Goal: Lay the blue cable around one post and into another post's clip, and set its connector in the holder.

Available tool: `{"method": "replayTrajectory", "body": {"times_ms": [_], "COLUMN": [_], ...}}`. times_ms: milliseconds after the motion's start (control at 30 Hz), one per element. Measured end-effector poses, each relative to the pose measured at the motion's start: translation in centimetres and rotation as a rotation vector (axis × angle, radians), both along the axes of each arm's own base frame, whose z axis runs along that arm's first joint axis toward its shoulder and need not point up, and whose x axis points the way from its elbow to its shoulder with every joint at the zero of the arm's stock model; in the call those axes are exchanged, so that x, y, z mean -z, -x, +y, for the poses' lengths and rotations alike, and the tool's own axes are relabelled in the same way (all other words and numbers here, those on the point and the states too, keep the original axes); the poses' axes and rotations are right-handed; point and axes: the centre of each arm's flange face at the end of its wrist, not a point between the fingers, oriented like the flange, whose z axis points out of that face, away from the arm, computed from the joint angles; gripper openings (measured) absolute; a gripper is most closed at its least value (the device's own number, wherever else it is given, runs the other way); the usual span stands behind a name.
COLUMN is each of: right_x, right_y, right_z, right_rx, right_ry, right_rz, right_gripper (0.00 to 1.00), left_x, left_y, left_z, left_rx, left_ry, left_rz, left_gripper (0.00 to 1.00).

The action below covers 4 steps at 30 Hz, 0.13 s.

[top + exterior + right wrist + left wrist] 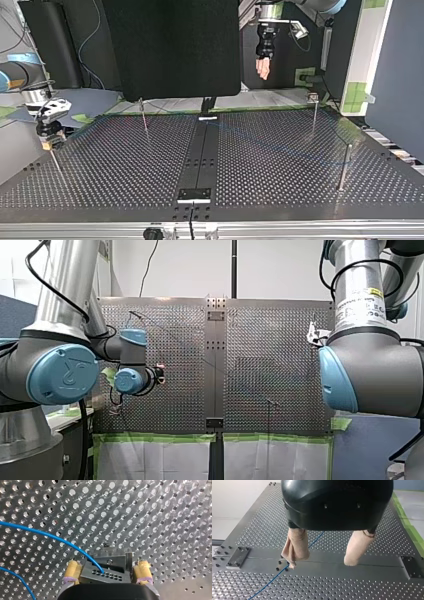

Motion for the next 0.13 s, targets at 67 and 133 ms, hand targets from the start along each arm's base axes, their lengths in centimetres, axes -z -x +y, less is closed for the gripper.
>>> {"method": "replayTrajectory", "body": {"times_ms": [67,133], "right_x": [0.00,0.00], "right_y": [0.00,0.00], "right_z": [0.00,0.00], "right_rx": [0.000,0.000], "right_ry": [0.000,0.000], "right_rz": [0.000,0.000], "right_gripper": [1.00,1.00], "left_x": [0.00,0.00], "left_y": [0.00,0.00], "left_z": [0.00,0.00], "left_rx": [0.000,0.000], "left_ry": [0.000,0.000], "left_rz": [0.000,0.000], "left_gripper": [1.00,1.00]}}
